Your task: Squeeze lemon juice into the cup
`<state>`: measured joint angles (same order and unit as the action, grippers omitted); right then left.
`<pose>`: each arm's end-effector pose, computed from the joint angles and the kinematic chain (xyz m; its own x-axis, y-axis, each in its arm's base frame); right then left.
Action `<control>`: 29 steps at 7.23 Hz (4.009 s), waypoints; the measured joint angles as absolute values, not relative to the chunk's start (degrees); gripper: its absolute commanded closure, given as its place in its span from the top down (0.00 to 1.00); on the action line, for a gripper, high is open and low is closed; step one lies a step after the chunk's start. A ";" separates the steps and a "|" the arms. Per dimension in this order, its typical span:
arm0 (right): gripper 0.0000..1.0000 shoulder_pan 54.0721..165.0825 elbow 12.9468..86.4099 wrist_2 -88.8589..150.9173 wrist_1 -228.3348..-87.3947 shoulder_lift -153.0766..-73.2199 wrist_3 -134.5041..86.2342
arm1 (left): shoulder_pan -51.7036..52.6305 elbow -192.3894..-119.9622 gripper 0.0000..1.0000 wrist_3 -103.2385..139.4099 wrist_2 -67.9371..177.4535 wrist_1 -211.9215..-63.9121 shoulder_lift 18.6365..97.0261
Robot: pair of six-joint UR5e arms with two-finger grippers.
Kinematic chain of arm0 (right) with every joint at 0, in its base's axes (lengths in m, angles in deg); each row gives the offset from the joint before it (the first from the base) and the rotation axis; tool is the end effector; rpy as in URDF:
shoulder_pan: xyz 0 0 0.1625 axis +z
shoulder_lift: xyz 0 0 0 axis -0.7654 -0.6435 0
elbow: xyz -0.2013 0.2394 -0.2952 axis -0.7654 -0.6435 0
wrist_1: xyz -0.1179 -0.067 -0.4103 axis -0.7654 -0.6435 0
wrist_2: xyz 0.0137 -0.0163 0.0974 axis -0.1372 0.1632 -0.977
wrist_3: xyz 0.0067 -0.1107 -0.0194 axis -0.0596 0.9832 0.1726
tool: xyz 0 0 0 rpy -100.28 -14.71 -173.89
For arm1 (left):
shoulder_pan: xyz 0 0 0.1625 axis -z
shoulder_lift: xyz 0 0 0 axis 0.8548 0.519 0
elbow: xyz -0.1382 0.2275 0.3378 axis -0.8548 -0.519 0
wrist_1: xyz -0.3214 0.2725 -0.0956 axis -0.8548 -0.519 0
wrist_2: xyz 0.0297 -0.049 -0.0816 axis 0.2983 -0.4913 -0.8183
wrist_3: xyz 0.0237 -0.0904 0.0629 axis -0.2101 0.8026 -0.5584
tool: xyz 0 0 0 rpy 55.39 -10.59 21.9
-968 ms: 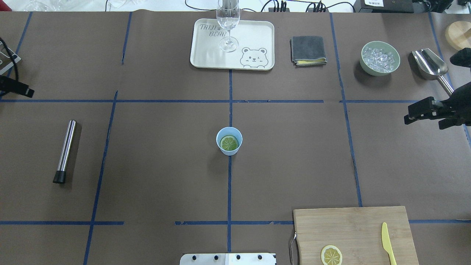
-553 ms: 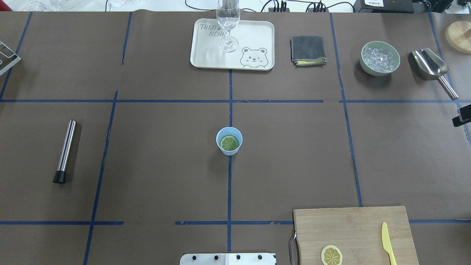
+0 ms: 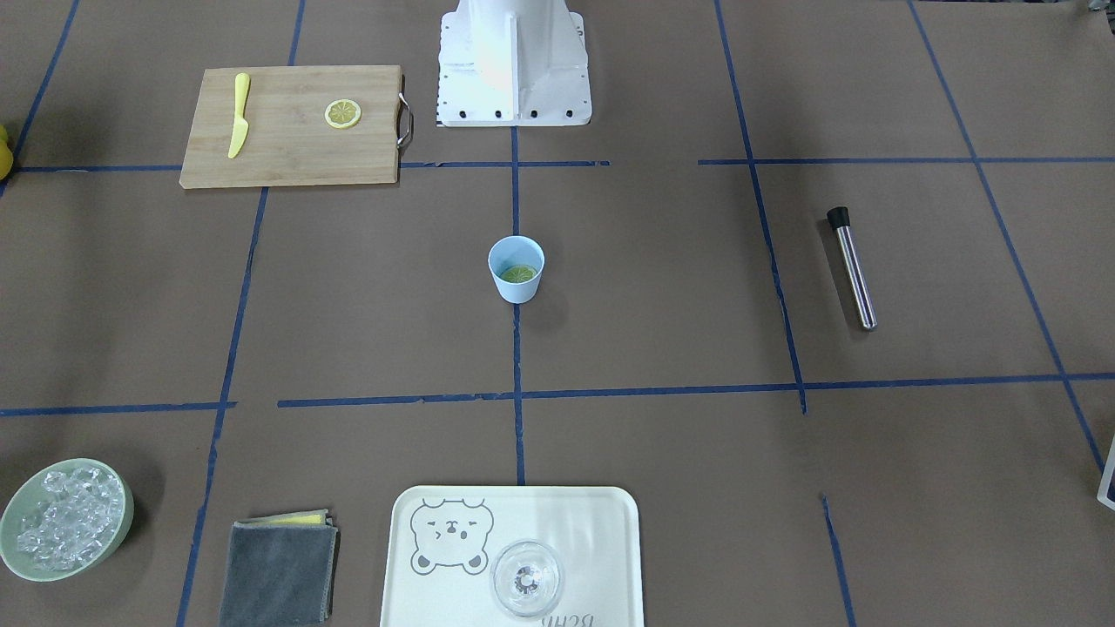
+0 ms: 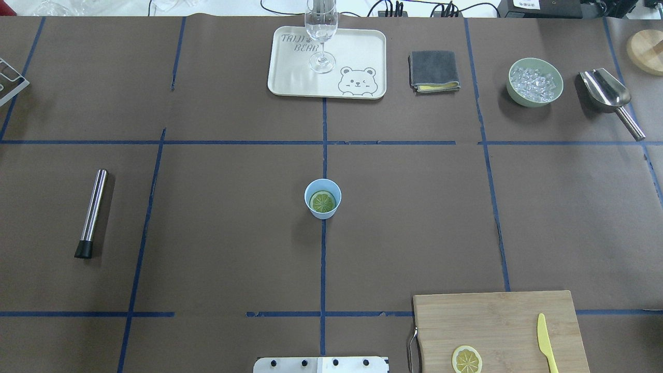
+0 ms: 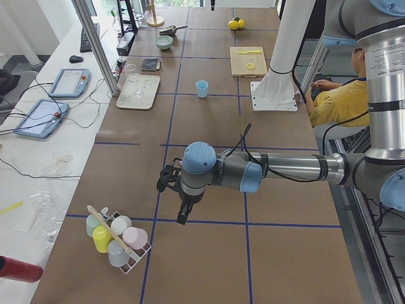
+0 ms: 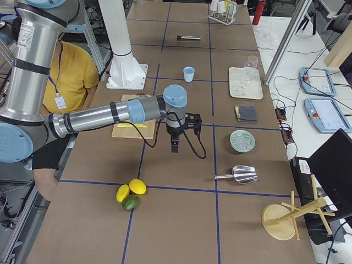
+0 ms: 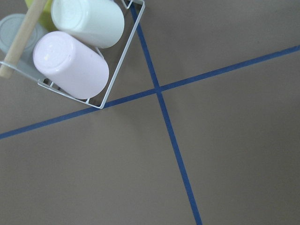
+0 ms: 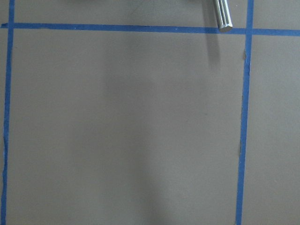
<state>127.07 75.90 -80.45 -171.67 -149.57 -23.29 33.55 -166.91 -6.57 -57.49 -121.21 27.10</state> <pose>-0.0349 -0.3973 0.5408 0.6960 -0.0369 0.7171 0.0310 0.9993 0.0212 -0.0730 -0.4378 0.6429 0.7221 0.2610 -0.6406 -0.0864 0.9529 0.2908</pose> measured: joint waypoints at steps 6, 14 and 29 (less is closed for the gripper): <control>1.00 129.53 72.30 -81.08 -171.24 -150.42 -18.54 | 33.35 -169.55 1.00 -1.27 -60.53 -102.82 30.48; 1.00 136.33 69.75 -81.50 -179.24 -149.28 -2.51 | 32.07 -169.64 1.00 -1.32 -58.09 -99.74 34.60; 1.00 137.58 68.15 -81.09 -180.24 -148.59 -2.09 | 32.37 -164.35 1.00 -7.16 -59.04 -100.83 33.63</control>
<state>137.58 68.15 -81.09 -180.24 -148.59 -2.09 32.37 -164.35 -7.16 -59.04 -100.83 33.63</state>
